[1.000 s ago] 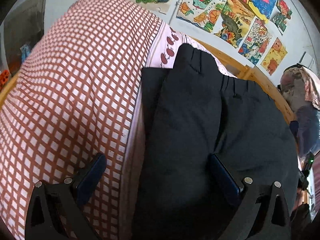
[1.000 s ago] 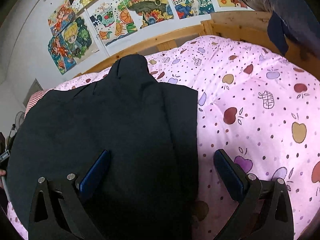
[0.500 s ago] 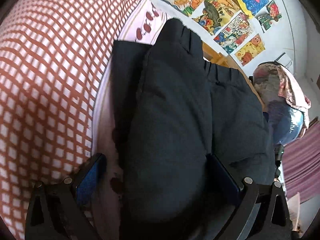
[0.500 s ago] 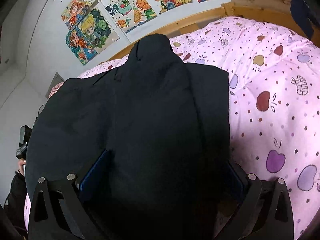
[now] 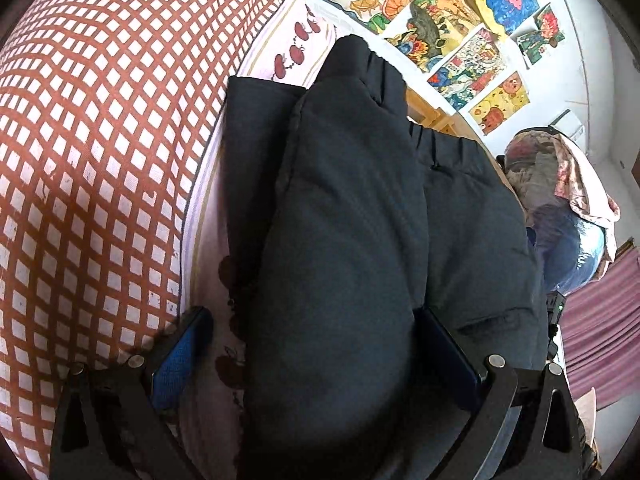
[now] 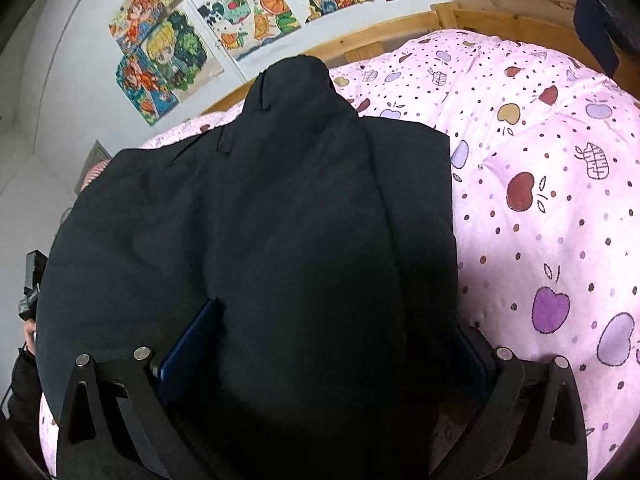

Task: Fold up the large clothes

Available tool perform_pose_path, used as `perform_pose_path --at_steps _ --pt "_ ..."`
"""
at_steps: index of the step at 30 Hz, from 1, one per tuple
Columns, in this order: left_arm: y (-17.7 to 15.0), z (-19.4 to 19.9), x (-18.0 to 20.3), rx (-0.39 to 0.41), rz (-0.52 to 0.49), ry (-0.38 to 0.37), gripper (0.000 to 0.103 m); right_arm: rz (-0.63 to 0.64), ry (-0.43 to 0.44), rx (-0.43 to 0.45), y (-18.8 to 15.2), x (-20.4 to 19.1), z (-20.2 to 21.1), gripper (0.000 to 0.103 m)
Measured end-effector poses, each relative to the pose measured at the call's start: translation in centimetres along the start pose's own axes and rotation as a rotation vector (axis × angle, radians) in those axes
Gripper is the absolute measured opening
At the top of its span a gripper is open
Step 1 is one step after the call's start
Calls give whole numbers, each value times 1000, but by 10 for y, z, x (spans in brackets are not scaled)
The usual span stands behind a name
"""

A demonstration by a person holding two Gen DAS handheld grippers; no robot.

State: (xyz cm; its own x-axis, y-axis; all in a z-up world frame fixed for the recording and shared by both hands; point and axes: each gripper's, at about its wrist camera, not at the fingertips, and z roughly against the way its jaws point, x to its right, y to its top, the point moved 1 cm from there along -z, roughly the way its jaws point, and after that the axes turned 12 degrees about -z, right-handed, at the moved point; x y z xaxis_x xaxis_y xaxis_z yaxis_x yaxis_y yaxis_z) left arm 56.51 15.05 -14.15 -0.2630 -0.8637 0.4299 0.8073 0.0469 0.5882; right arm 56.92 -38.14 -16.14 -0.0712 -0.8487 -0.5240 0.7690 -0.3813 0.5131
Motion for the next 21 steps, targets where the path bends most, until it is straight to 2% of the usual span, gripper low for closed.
perform_pose_path --at_steps 3,5,7,9,14,17,20,21 --pt "-2 3 -2 3 4 -63 103 -31 -13 -25 1 -2 -1 102" --pt "-2 3 -2 -3 10 -75 103 -58 -23 -45 1 -1 -3 102" --pt "-3 3 -2 -6 13 -90 99 -85 -31 -67 0 0 -4 102" --pt "-3 3 -2 -13 32 -118 90 -109 -35 -77 -1 0 -5 102" --pt "-5 3 -7 -22 63 -136 82 -143 -59 -78 -6 0 -7 100" --pt "-5 4 -4 -24 68 -131 76 -188 -69 -88 -9 -2 -7 93" --pt "-2 5 1 -30 86 -121 68 -184 -78 -84 -13 -10 -6 77" --pt "-1 6 6 -30 89 -115 65 -178 -79 -83 -16 -12 -4 68"
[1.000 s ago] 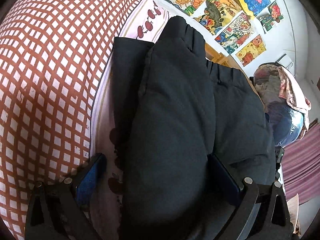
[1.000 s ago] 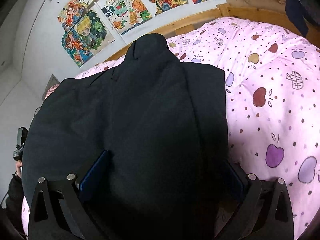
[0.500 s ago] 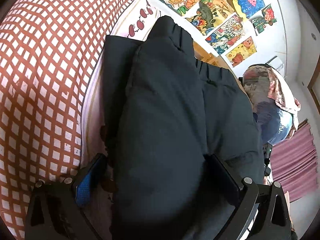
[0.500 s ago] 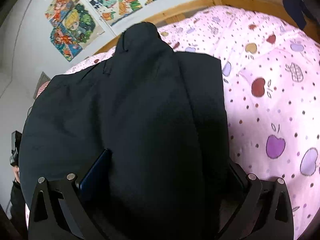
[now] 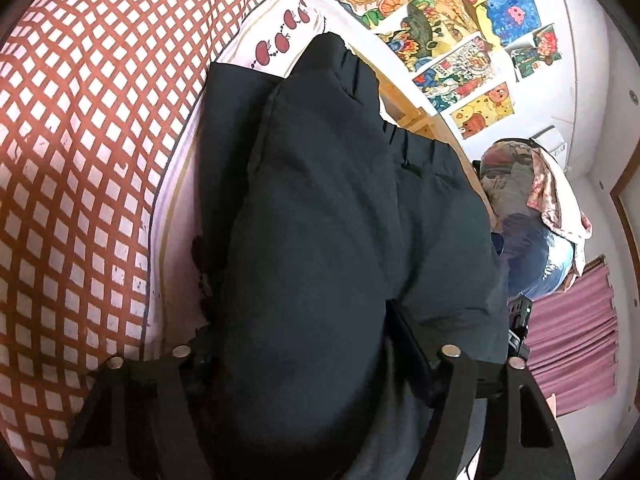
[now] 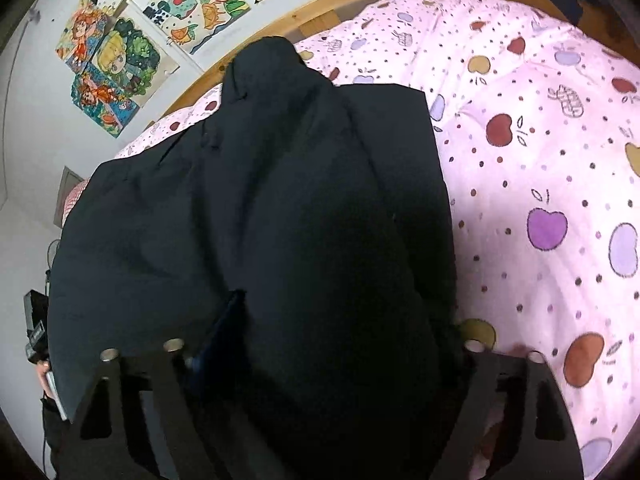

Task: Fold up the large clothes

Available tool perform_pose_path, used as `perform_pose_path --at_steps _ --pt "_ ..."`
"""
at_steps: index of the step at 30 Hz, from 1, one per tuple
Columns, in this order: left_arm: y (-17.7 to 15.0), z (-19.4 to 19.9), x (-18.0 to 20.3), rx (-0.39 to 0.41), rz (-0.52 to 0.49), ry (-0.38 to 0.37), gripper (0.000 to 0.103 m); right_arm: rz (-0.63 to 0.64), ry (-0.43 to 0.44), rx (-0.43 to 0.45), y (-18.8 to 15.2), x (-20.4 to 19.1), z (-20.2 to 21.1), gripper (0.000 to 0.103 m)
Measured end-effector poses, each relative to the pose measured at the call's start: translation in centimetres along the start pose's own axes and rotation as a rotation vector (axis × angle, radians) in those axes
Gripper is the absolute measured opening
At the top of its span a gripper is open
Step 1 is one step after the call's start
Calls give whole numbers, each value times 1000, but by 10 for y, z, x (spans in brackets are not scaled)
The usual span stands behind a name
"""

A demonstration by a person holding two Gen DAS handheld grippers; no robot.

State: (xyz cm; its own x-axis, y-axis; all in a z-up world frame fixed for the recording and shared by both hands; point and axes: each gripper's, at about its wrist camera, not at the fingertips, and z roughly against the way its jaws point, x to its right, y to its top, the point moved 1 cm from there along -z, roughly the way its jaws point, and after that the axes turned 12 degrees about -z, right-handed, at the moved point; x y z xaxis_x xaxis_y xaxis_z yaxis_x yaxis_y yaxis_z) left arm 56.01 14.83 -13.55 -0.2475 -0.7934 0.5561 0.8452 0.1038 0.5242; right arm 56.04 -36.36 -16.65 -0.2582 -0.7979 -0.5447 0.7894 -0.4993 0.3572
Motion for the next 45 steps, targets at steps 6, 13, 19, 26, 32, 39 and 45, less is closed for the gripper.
perform_pose_path --at_steps 6,13,19,26,32,39,45 --pt "2 7 17 0 -27 28 47 -30 26 2 -8 -5 12 41" --pt "0 24 32 39 4 10 32 -19 28 56 -22 -14 33 23" --pt "-12 49 37 93 43 -39 26 14 50 124 -31 -36 65 19" --pt "-26 80 53 131 62 -55 24 94 62 168 -41 -57 105 17" --pt "-53 106 61 166 87 -85 24 142 95 198 -57 -62 145 17" --pt "-88 145 89 202 71 -53 24 197 135 220 -83 -62 190 16" --pt "-115 170 102 220 39 -12 24 206 174 223 -112 -51 210 16"
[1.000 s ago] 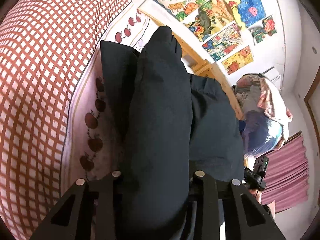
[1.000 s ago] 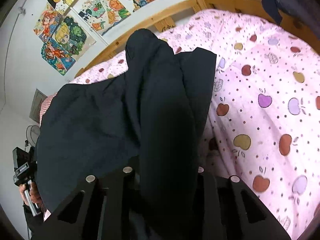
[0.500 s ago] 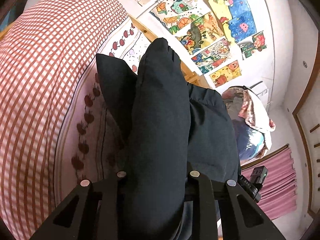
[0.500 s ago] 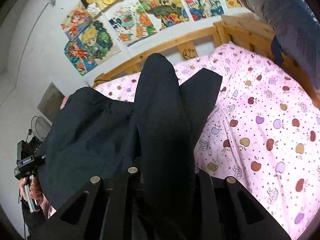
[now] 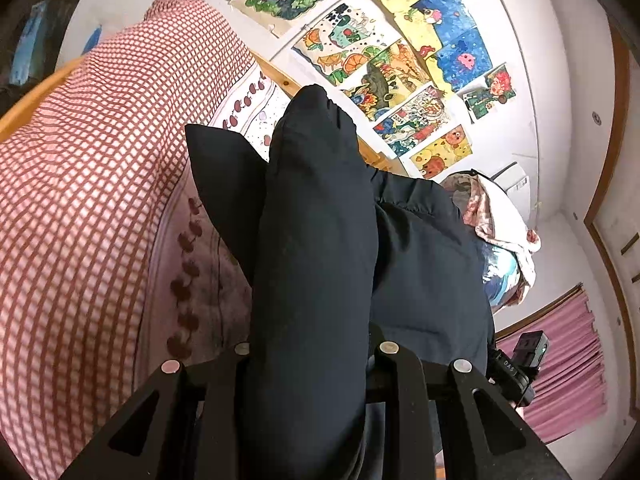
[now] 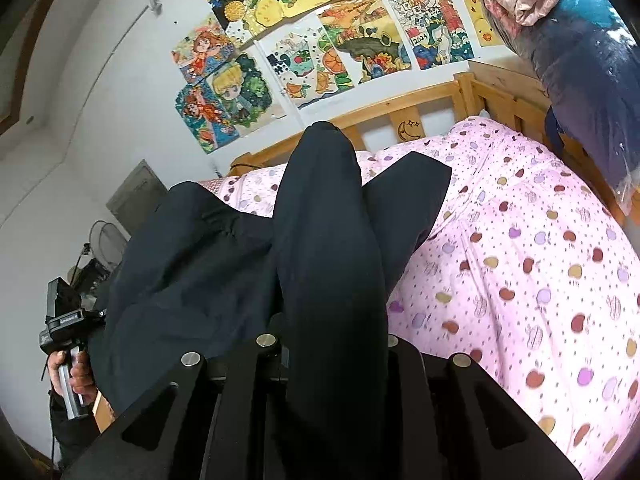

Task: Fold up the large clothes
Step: 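Lay the folded side down and open the right gripper, then open both grippers and raise them off the folded black jacket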

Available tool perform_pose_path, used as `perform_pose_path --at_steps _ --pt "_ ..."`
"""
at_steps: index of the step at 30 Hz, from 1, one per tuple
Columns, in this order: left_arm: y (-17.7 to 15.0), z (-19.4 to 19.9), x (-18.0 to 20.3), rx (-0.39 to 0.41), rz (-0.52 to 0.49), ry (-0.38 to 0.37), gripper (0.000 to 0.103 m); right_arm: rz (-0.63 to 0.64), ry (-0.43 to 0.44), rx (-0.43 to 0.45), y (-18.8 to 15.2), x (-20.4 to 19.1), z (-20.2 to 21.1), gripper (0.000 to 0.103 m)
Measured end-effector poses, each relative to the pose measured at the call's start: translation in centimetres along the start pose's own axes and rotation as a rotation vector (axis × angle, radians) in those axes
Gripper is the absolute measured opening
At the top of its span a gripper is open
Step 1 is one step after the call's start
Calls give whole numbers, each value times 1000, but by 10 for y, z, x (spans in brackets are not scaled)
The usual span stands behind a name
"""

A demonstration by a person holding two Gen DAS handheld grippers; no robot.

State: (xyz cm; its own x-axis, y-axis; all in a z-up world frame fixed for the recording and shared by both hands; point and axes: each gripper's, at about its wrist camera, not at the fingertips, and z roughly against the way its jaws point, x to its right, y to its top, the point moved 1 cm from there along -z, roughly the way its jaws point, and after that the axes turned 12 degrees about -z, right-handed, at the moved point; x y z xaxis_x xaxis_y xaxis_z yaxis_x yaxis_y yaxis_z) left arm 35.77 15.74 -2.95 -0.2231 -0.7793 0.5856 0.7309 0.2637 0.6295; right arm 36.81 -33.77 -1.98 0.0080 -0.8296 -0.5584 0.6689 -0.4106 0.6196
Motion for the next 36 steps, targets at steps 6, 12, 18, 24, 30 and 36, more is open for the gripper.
perform_pose_path --at_steps 6,12,18,24,30,36 --pt "-13 -2 -6 -4 -7 33 24 11 -37 -2 -19 13 -9 16" --pt "-16 -11 -7 -19 -22 101 26 6 -96 5 -32 28 -22 18" --pt "-16 -20 -10 -34 -18 203 40 -15 -141 37 -39 42 -26 26" --pt "-16 -21 0 -44 -59 356 65 7 -206 47 -44 44 -29 60" --pt "-20 -9 18 13 -131 518 88 57 -276 85 -52 37 -23 83" --pt "-22 7 46 84 -191 627 101 102 -302 157 -52 28 -4 89"
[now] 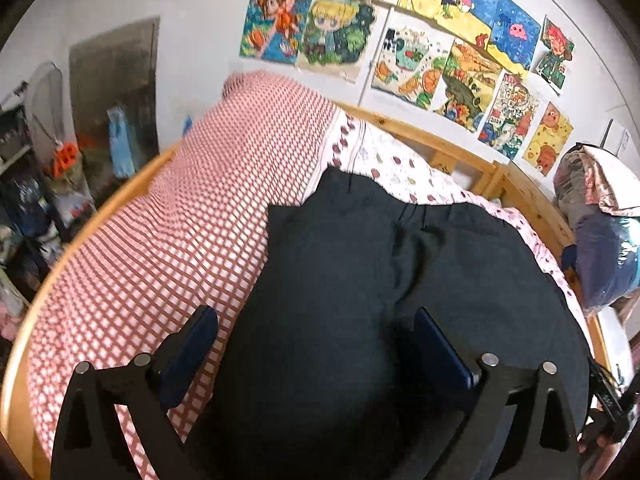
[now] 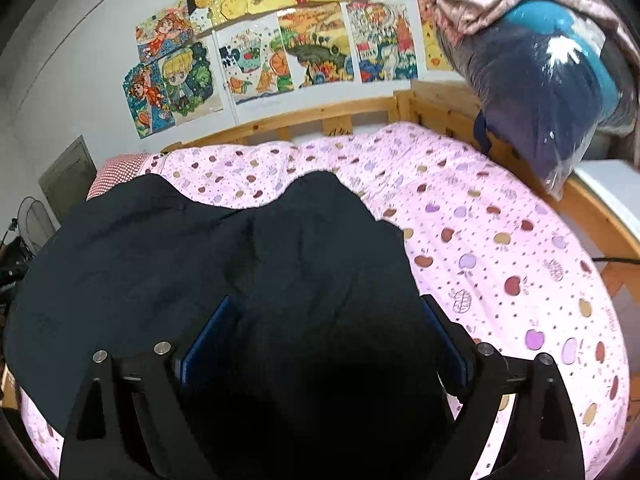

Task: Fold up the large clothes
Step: 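Open both grippers and raise them off the folded black jacket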

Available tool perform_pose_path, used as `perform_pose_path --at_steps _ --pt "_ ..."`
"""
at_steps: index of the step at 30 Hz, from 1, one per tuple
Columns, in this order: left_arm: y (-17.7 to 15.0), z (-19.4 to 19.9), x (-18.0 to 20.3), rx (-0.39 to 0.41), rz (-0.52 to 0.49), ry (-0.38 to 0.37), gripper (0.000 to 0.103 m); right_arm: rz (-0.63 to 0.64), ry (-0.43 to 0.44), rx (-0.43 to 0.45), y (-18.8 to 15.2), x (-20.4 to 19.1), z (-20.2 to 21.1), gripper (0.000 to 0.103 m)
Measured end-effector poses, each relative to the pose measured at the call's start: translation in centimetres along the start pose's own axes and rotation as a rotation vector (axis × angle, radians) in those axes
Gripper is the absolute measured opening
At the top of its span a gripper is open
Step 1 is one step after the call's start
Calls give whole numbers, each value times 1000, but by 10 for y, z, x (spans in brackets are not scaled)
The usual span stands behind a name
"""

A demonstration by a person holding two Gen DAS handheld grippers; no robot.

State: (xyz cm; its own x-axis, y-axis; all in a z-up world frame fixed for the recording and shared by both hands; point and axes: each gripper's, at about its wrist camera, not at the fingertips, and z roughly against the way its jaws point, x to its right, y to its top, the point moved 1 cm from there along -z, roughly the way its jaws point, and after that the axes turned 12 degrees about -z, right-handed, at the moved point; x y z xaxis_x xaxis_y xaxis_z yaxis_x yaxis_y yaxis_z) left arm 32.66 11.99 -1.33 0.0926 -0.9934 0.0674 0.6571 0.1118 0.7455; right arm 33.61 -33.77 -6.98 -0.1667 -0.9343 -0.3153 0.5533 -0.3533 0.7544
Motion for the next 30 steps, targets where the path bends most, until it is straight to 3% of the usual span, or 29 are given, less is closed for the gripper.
perform_pose_path --at_steps 8,16,30 --pt "-1 34 15 69 -43 33 103 56 10 103 6 -7 38 93" --pt "-16 59 31 126 -92 47 103 63 46 139 6 -17 65 95" --pt "-40 113 66 176 -204 -24 103 113 133 196 -10 -46 123 101"
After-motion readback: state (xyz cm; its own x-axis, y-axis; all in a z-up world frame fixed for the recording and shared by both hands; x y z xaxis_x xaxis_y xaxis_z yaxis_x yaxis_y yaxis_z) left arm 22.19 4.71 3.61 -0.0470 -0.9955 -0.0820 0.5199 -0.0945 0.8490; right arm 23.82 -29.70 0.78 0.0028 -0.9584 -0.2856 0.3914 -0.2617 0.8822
